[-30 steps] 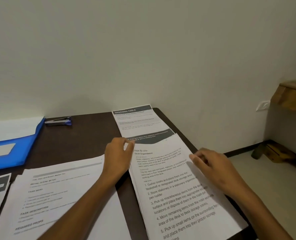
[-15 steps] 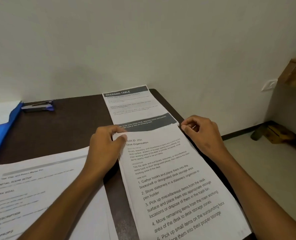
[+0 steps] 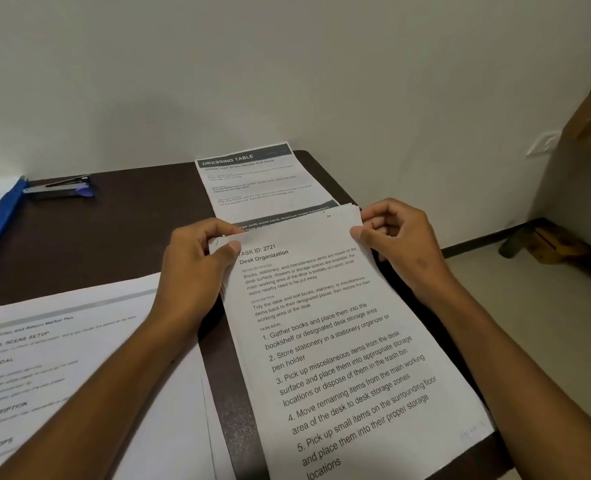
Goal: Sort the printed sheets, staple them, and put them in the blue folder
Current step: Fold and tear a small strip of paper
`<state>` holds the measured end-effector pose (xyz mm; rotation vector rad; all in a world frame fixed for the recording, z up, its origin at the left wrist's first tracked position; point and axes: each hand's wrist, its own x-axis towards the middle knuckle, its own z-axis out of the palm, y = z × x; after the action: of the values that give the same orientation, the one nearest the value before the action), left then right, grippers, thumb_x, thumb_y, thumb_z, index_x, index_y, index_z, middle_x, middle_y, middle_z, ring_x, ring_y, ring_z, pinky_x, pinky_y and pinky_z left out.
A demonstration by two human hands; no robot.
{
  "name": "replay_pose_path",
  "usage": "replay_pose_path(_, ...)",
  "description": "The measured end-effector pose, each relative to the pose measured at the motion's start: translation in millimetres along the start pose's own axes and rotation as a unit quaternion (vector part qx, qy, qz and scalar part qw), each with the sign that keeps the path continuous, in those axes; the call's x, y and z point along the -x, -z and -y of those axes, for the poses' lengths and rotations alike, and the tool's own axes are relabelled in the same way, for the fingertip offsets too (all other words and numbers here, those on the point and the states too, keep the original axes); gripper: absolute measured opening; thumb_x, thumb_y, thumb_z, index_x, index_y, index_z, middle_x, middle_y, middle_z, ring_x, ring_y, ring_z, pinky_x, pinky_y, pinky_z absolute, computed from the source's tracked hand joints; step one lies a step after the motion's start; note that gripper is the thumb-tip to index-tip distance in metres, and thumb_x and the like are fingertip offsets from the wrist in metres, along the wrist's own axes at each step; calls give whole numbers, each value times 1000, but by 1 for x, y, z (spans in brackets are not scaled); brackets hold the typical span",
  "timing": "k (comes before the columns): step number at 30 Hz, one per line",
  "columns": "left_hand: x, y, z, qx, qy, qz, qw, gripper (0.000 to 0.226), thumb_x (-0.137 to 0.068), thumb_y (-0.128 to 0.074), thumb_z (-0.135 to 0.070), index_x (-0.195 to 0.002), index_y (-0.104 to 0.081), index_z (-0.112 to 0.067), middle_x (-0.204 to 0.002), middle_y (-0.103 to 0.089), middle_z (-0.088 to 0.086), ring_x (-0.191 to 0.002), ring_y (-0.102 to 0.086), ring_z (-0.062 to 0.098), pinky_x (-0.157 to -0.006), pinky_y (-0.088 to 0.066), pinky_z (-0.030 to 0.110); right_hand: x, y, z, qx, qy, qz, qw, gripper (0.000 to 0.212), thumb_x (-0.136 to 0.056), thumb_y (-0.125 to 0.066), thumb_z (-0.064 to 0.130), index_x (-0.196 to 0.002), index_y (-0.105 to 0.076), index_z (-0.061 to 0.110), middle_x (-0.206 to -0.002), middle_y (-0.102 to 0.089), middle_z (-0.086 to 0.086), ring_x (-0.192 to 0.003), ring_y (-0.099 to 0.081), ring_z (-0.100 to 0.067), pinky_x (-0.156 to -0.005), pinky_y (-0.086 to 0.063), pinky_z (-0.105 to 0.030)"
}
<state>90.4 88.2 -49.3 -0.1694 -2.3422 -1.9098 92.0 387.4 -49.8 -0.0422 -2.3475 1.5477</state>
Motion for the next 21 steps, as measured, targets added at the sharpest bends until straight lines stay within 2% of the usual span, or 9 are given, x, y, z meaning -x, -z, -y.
replay_pose_path(6,0,0,0,-2,6,-4,1000,18,-101,-66,-5,-93,-75,-18,-96,-80,-6,-89,-79,16,-82,-65,47,2,-1,4,-10,23,-25,999,16,-84,-86,12,-92,-72,15,-79,-71,3,-73,-64,-10,-74,-59,-31)
replay_pose_path(9,-1,0,2,0,10,-5,1000,20,-100,-66,-5,-92,-76,-20,-97,-80,-6,-90,-79,17,-84,-65,50,4,-1,4,1,45,-30,999,13,-85,-85,13,-87,-73,15,-80,-72,4,-73,-62,-9,-74,-56,-27)
replay_pose_path(11,-2,0,2,1,11,-6,1000,20,-100,-67,-5,-92,-76,-20,-98,-80,-5,-90,-79,17,-84,-65,51,4,0,6,11,54,-32,998,10,-86,-84,15,-86,-73,16,-82,-74,5,-74,-63,-10,-74,-55,-30)
replay_pose_path(16,-2,-1,3,-5,9,-13,1000,19,-100,-67,-5,-93,-76,-21,-97,-80,-6,-90,-79,16,-84,-65,48,6,2,8,44,85,-48,994,7,-89,-81,18,-88,-75,21,-99,-76,8,-93,-71,-14,-78,-57,-38)
replay_pose_path(18,-2,-1,4,-9,12,-15,1000,19,-100,-68,-6,-94,-77,-21,-98,-80,-6,-90,-79,16,-83,-66,47,6,4,8,17,98,-39,994,7,-88,-82,17,-88,-75,18,-108,-76,5,-97,-71,-19,-82,-57,-40)
replay_pose_path(21,-3,-1,5,-14,11,-19,1000,19,-99,-68,-5,-96,-78,-21,-100,-80,-6,-91,-78,14,-84,-65,46,7,7,12,-78,89,4,993,8,-88,-81,8,-90,-73,6,-107,-77,-2,-97,-69,-25,-86,-57,-40)
